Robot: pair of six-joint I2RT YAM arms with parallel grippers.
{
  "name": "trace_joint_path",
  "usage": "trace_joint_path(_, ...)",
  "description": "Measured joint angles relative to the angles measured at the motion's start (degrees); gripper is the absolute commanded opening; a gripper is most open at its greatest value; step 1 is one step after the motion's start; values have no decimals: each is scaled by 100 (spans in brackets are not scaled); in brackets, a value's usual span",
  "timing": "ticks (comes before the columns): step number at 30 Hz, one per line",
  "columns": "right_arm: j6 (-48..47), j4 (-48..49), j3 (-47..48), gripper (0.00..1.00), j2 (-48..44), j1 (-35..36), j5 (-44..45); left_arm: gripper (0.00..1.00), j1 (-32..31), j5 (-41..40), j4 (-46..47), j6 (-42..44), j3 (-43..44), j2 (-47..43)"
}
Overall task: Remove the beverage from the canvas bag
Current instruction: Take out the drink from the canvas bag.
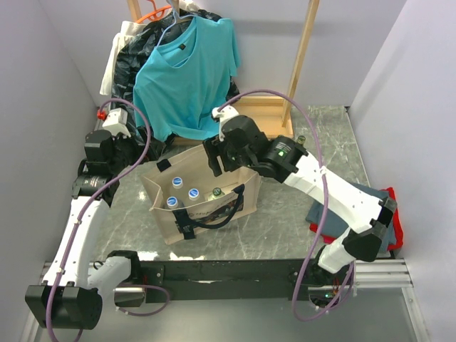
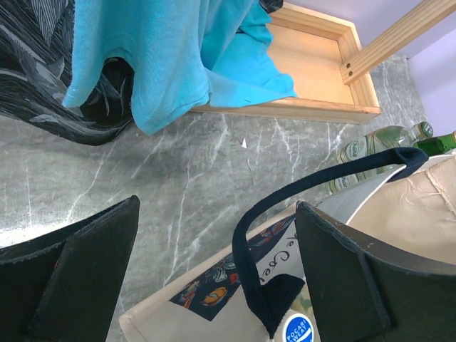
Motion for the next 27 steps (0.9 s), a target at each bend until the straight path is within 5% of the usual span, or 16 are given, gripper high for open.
trace_joint_path(27, 160, -562, -323, 78, 472, 522, -358, 96, 0, 111, 195, -111, -127, -24)
